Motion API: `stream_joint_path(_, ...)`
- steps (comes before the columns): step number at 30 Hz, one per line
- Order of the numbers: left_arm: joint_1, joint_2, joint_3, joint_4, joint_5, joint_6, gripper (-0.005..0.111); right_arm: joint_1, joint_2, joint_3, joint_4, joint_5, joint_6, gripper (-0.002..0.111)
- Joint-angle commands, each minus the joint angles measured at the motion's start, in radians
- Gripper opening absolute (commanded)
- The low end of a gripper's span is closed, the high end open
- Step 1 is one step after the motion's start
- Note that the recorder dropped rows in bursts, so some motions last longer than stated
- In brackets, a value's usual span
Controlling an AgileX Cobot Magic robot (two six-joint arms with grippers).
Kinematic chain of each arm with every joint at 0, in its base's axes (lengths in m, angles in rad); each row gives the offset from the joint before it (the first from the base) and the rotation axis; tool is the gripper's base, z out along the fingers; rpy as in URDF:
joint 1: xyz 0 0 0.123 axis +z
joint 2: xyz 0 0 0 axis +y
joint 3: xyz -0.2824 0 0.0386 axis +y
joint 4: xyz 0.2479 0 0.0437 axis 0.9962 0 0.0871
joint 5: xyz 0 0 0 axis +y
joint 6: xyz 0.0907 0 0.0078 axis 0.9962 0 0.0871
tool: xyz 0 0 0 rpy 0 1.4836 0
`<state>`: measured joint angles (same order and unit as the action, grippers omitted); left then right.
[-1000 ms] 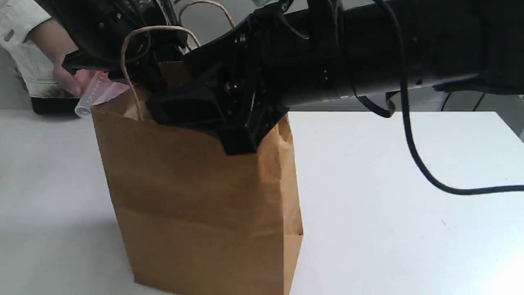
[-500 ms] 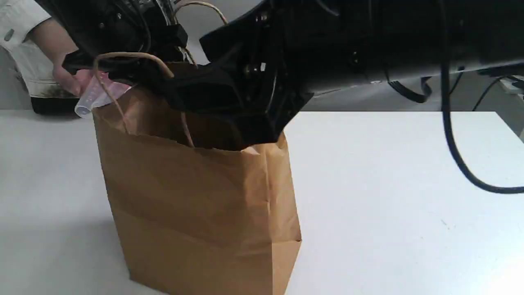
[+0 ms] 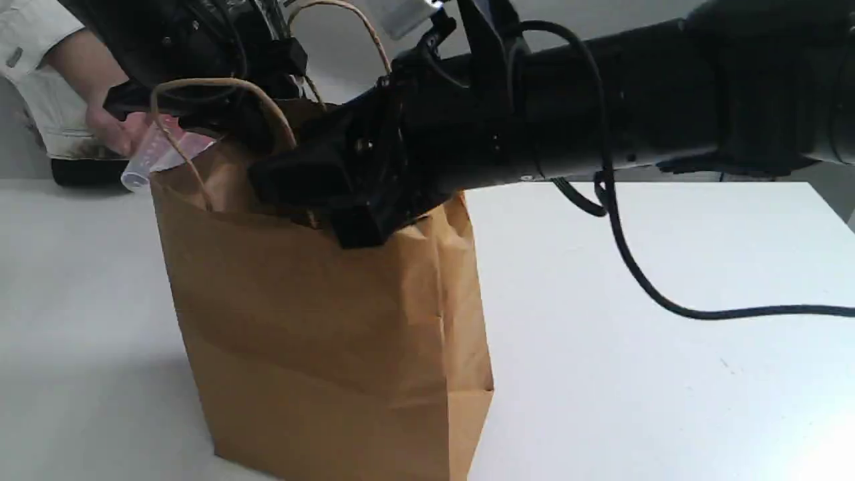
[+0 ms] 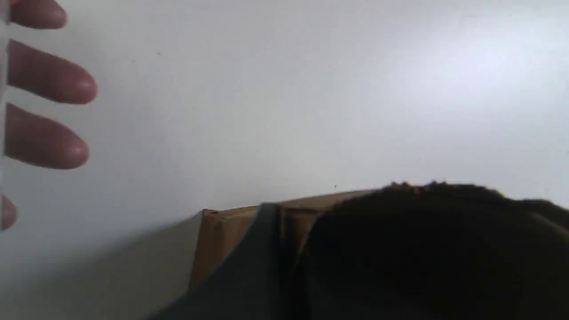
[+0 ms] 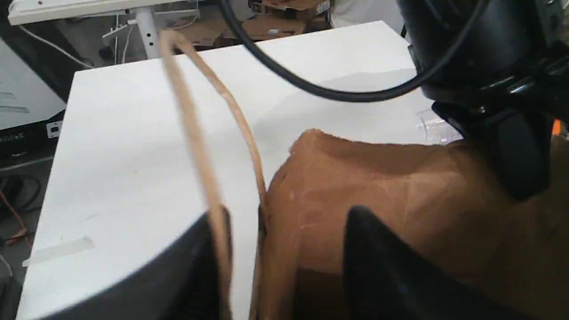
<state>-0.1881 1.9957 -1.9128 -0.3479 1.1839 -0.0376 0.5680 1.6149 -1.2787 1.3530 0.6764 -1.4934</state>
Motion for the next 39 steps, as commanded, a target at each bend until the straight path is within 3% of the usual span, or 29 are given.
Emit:
stream_joint_path(1,-0.003,-0.005,0.0,-0.015,-0.009,-0.013,0.0,0.001,0.003,-0.009,-0.022,0.045,0.017,0.0)
stream_joint_path(6,-0.003,-0.003,0.0,0.078,-0.008,-0.077,0.0,0.001,0.0,-0.009,-0.089,0.221,0.019,0.0)
stream_joint_path(11,-0.001,0.045,-0.025,0.197,0.037,-0.108,0.0,0.001,-0.053,-0.012,-0.194,0.26,0.062,0.0)
stream_joint_path(20,0.011,0.123,-0.164,0.148,0.037,-0.177,0.0,0.001,-0.086,-0.195,-0.378,0.386,0.207,0.0)
stream_joint_path(30,0.026,0.123,-0.165,0.053,0.037,-0.196,0.0,0.001,-0.033,-0.218,-0.423,0.079,0.243,0.0)
stream_joint_path(35,0.026,0.112,-0.089,0.044,0.037,-0.196,0.0,0.001,-0.002,-0.219,-0.423,-0.08,0.246,0.0)
stream_joint_path(39,0.026,0.11,-0.017,0.044,0.037,-0.192,0.0,0.001,0.005,-0.255,-0.437,-0.103,0.241,0.0)
